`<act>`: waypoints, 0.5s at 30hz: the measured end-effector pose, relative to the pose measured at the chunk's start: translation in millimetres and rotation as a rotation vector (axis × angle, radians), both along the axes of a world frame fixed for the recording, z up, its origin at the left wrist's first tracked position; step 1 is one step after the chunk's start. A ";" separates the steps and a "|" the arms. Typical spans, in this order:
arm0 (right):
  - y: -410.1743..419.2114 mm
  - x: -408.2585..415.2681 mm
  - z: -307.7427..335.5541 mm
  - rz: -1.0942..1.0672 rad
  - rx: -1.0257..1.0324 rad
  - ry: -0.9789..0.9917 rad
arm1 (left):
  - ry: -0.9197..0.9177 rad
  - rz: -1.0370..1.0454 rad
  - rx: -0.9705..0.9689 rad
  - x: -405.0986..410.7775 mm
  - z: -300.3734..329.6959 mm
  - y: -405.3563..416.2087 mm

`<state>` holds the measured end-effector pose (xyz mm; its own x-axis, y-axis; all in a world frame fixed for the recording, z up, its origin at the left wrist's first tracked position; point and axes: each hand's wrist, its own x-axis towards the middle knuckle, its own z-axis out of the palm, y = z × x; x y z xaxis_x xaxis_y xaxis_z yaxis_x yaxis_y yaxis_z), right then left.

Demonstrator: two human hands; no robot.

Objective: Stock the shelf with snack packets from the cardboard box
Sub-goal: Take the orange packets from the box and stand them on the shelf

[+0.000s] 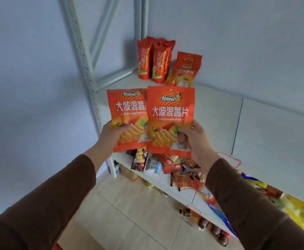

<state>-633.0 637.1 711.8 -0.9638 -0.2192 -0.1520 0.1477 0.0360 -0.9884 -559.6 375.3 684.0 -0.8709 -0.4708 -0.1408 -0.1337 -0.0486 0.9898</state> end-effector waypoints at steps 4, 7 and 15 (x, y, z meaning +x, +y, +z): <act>50.8 -59.5 11.3 -0.096 -0.054 0.011 | -0.008 -0.021 -0.034 -79.9 20.2 38.5; 73.2 -98.5 10.9 -0.158 -0.082 0.005 | 0.019 -0.052 -0.057 -135.8 28.5 52.1; 76.8 -200.2 0.0 -0.301 -0.092 -0.018 | 0.091 -0.079 -0.077 -291.8 25.5 40.6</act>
<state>-833.2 713.8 711.7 -0.9848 0.0616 -0.1625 0.1558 -0.1016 -0.9825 -851.4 415.9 709.5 -0.9131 -0.4069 -0.0260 -0.0439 0.0347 0.9984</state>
